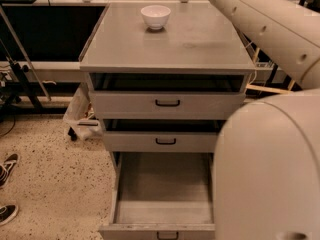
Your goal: Pick green can from bottom drawer and place on counter
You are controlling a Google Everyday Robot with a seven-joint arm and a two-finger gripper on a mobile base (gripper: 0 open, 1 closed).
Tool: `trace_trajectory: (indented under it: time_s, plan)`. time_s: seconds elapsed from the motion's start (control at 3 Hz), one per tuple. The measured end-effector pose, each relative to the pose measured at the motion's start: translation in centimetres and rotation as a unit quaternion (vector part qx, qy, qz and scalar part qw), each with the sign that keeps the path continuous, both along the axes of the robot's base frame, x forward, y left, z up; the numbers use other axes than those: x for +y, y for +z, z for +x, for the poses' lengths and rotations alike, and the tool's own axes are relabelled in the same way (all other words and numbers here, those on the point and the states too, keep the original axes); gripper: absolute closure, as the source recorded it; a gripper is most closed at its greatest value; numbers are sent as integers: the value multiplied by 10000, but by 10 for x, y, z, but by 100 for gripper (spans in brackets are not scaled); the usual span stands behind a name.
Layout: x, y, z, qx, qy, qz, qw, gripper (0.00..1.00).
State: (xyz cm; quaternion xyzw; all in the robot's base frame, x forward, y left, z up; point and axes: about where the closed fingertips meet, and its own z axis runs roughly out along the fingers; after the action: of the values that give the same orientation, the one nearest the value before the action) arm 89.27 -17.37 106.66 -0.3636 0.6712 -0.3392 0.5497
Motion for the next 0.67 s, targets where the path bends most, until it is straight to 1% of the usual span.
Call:
trace_trajectory:
  time_s: [0.33,0.67]
  plan:
    - [-21,-30,14,210,-260,-151,9993,100]
    - [-39,-75,-2,753,-249,-42,9968,100]
